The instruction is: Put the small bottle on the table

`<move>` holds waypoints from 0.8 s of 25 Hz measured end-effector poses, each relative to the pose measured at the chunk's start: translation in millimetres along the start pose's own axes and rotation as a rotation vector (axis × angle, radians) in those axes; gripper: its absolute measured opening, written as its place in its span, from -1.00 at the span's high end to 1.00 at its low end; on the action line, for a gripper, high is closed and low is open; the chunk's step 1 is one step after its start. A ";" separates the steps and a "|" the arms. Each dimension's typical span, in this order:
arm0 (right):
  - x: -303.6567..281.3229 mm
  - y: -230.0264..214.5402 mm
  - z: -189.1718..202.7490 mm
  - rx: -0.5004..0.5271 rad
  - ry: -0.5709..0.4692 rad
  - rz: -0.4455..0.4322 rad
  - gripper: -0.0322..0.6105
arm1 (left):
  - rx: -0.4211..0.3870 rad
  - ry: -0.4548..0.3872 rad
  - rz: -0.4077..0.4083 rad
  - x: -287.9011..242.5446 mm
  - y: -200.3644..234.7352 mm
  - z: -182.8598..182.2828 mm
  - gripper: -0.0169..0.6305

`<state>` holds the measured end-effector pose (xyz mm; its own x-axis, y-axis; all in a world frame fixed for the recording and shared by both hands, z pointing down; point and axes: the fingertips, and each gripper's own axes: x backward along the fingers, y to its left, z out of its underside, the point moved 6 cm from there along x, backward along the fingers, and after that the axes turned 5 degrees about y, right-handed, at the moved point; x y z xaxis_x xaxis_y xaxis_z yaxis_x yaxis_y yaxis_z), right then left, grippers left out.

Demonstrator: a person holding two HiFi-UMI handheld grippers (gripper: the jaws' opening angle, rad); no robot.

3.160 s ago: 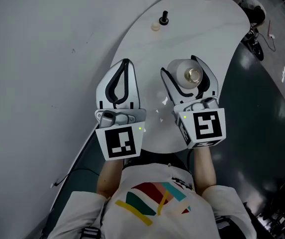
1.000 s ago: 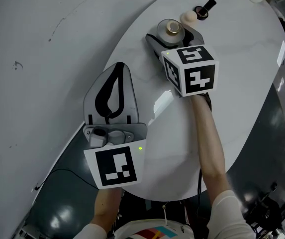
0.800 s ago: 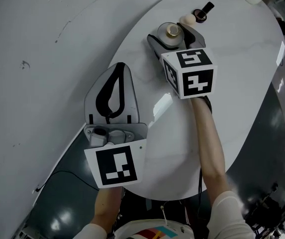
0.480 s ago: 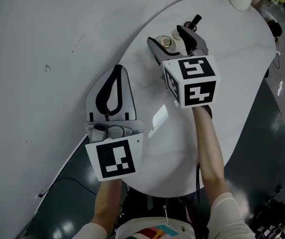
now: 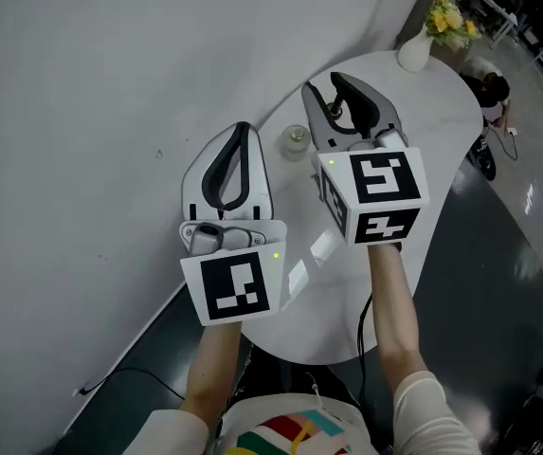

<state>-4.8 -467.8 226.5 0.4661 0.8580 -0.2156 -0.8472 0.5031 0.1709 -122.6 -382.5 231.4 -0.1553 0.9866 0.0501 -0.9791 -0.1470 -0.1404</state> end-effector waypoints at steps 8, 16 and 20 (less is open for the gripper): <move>114.4 7.6 -78.4 -0.001 -0.206 0.096 0.85 | 0.021 -0.104 -0.020 39.7 5.7 -81.5 0.90; 198.7 25.6 -55.0 0.017 -0.264 0.169 0.86 | 0.000 -0.138 0.002 81.9 -5.0 -85.9 0.90; 222.1 35.3 -29.6 0.002 -0.251 0.188 0.86 | 0.001 -0.078 0.032 99.0 -15.1 -63.0 0.90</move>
<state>61.3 -262.5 156.2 0.3502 0.9345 0.0642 -0.9240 0.3334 0.1872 -114.9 -278.2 176.2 -0.1959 0.9730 0.1225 -0.9737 -0.1781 -0.1424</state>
